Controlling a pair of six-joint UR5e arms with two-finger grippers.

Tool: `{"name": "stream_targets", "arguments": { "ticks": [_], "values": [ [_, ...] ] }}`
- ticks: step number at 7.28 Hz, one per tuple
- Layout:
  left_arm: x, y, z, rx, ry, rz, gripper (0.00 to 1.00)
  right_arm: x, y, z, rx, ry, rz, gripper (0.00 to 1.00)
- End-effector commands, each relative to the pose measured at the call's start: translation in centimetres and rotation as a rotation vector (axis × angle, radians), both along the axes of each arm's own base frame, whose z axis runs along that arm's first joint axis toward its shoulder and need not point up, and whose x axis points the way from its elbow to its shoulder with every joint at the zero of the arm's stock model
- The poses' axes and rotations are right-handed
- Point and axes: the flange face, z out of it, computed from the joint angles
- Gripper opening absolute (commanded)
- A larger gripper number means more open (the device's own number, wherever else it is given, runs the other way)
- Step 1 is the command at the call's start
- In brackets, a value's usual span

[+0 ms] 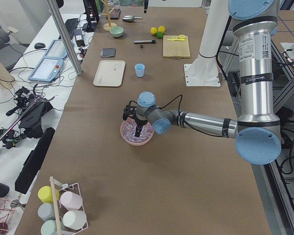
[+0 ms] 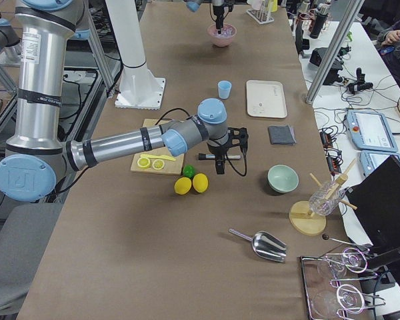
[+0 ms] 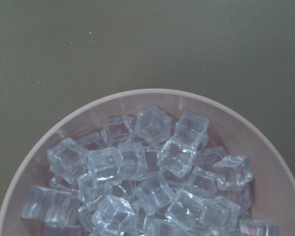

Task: Mash ice and strawberries in cup
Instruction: 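Lower the left gripper into the pink bowl and grasp an ice cube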

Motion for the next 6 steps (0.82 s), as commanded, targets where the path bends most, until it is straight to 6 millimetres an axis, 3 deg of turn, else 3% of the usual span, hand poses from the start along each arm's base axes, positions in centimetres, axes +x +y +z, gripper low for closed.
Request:
{"name": "stream_targets", "arguments": {
  "ticks": [1, 6],
  "values": [
    [0.62, 0.30, 0.31, -0.004, 0.015, -0.004, 0.95, 0.00, -0.01, 0.02, 0.001, 0.002, 0.001, 1.00],
    [0.74, 0.39, -0.01, 0.011, 0.027, -0.001, 0.88, 0.00, -0.04, 0.17, -0.002, 0.003, 0.001, 1.00]
  ]
}}
